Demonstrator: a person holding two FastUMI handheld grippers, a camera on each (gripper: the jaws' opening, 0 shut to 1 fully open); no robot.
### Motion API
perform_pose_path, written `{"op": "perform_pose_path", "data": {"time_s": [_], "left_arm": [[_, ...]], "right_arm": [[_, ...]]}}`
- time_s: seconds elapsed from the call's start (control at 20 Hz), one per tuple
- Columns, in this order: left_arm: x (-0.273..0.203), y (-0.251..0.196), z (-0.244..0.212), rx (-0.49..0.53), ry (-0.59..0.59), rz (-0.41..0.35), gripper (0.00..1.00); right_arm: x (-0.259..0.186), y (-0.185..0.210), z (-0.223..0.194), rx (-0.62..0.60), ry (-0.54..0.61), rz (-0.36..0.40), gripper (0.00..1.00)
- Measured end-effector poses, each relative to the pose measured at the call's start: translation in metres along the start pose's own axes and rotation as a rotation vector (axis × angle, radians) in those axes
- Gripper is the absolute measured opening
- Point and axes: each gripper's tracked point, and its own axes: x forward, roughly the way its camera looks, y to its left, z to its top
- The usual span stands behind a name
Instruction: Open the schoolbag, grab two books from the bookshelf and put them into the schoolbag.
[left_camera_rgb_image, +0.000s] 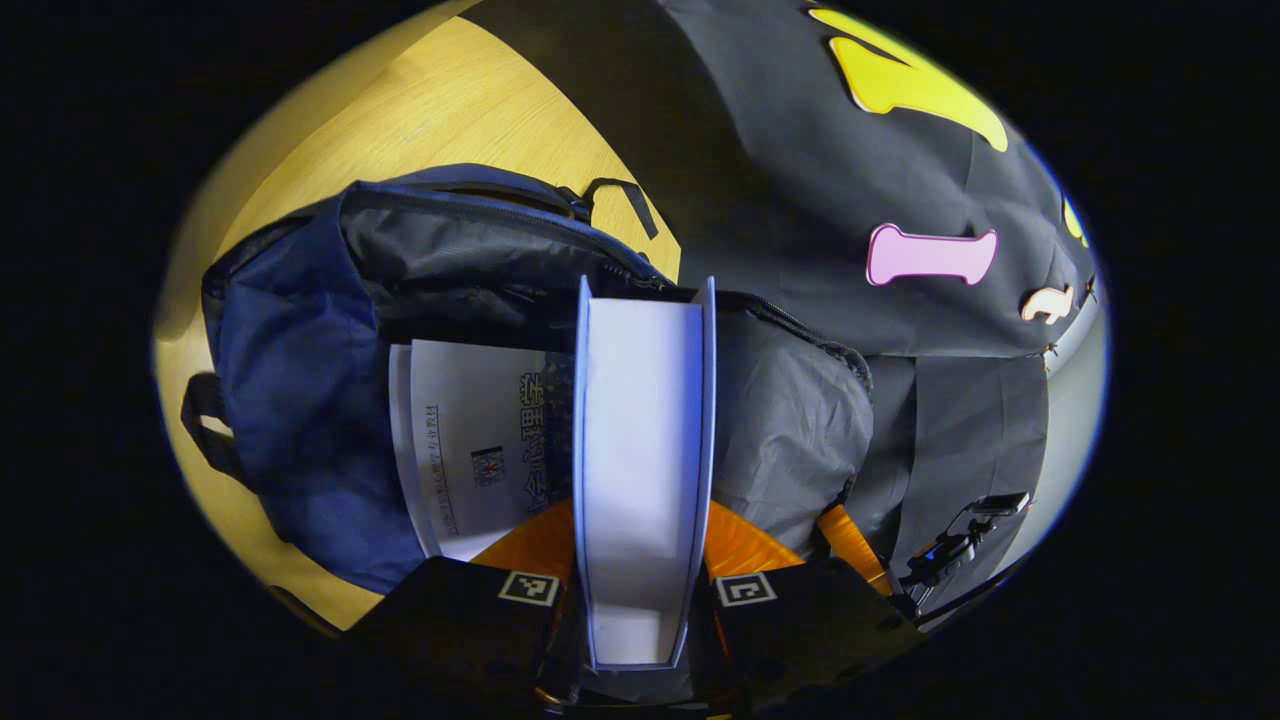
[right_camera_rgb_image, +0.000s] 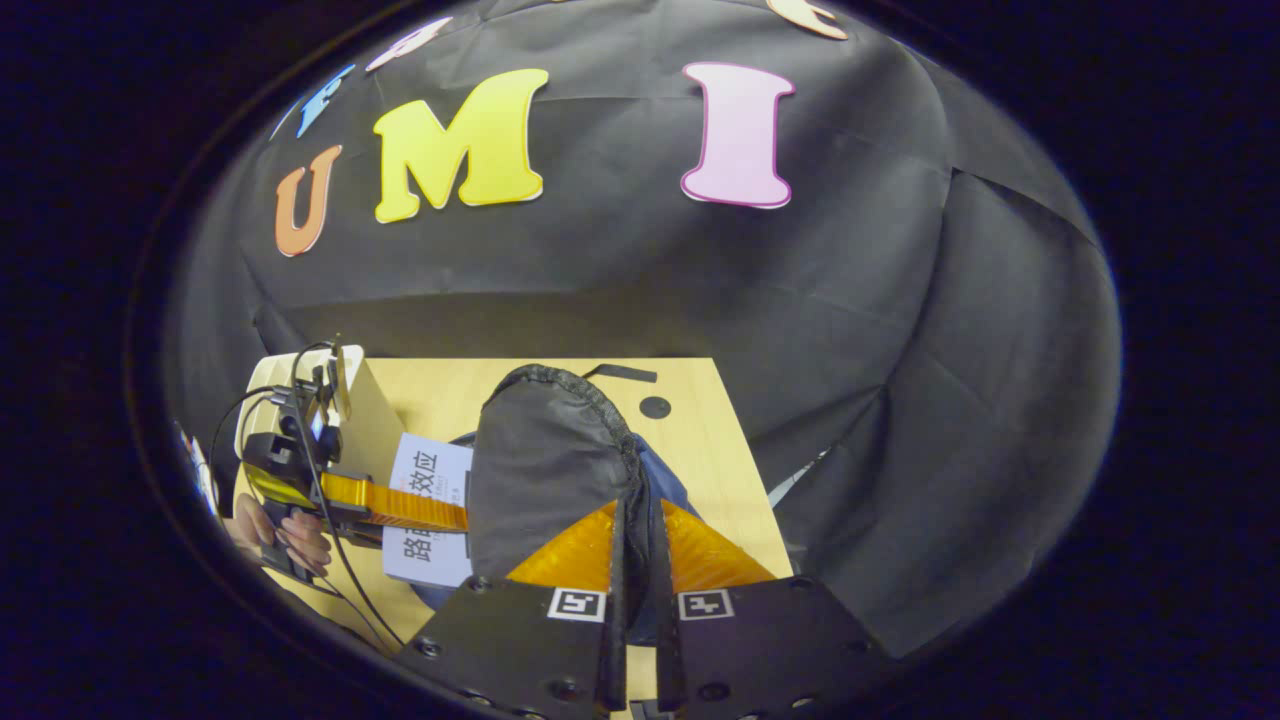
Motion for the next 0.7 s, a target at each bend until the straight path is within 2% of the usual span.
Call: {"op": "perform_pose_path", "data": {"time_s": [0.2, 0.35, 0.45, 0.5, 0.55, 0.65, 0.7], "left_arm": [[0.010, 0.003, 0.003, -0.012, -0.003, -0.022, 0.43], [0.015, 0.004, 0.005, -0.023, -0.012, -0.037, 0.43], [0.019, 0.008, 0.005, -0.030, -0.027, -0.043, 0.43], [0.020, 0.012, 0.006, -0.033, -0.035, -0.042, 0.43], [0.022, 0.014, 0.006, -0.041, -0.040, -0.045, 0.43], [0.024, 0.016, 0.007, -0.049, -0.044, -0.055, 0.43], [0.025, 0.018, 0.007, -0.047, -0.045, -0.056, 0.43]], "right_arm": [[0.002, -0.002, -0.003, -0.002, 0.017, -0.003, 0.13], [0.003, 0.007, -0.011, 0.011, 0.049, 0.040, 0.34], [0.005, 0.016, -0.017, 0.010, 0.070, 0.069, 0.32], [0.005, 0.019, -0.018, 0.001, 0.074, 0.079, 0.28], [0.020, 0.022, -0.023, -0.016, 0.072, 0.079, 0.28], [0.009, 0.024, -0.014, -0.025, 0.073, 0.071, 0.06], [0.007, 0.024, -0.016, -0.030, 0.075, 0.068, 0.06]]}}
